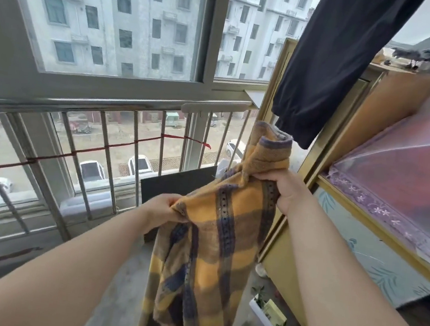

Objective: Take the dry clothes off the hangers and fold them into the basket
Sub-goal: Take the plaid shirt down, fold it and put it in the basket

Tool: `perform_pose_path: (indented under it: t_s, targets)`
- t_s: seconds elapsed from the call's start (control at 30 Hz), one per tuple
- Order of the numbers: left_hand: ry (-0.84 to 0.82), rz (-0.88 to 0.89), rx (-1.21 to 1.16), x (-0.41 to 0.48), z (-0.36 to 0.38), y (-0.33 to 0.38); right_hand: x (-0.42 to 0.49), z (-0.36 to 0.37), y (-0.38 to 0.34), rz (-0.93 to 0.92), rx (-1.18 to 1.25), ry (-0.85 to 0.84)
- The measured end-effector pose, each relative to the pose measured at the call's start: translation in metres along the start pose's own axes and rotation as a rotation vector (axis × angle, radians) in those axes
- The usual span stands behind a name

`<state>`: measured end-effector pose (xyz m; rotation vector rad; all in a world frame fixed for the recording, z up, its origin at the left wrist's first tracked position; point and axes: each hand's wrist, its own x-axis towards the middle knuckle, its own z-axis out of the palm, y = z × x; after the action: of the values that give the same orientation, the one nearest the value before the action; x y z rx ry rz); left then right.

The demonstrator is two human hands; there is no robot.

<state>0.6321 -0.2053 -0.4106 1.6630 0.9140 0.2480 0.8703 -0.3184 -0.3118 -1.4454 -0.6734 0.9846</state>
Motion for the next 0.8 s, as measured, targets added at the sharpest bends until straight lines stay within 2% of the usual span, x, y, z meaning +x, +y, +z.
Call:
perform_pose_path:
  t_s: [0.03, 0.13, 0.33, 0.43, 0.6, 0.67, 0.73, 0.8]
  targets:
    - [0.055, 0.011, 0.060, 0.003, -0.006, 0.002, -0.001, 0.001, 0.000, -0.014, 0.005, 0.018]
    - [0.048, 0.035, 0.491, 0.003, -0.018, 0.012, -0.006, 0.002, 0.005, -0.047, -0.011, -0.027]
    - [0.216, -0.066, 0.695, 0.003, -0.026, 0.019, -0.008, 0.002, 0.020, -0.078, -0.123, -0.015]
    - [0.313, -0.067, 0.628, 0.005, -0.030, 0.021, -0.009, 0.004, 0.016, -0.084, -0.137, 0.000]
    - [0.319, -0.070, 0.678, 0.004, -0.039, 0.029, -0.009, 0.006, 0.012, -0.084, -0.198, 0.026]
    - [0.364, -0.081, 0.607, 0.004, -0.045, 0.035, -0.009, 0.012, 0.002, -0.090, -0.193, 0.048]
    - [0.450, -0.038, 0.422, 0.005, -0.052, 0.050, -0.003, 0.011, -0.016, -0.132, -0.021, 0.062]
    - [0.514, 0.020, 0.223, 0.006, -0.056, 0.068, 0.006, 0.001, -0.033, -0.173, 0.214, -0.090]
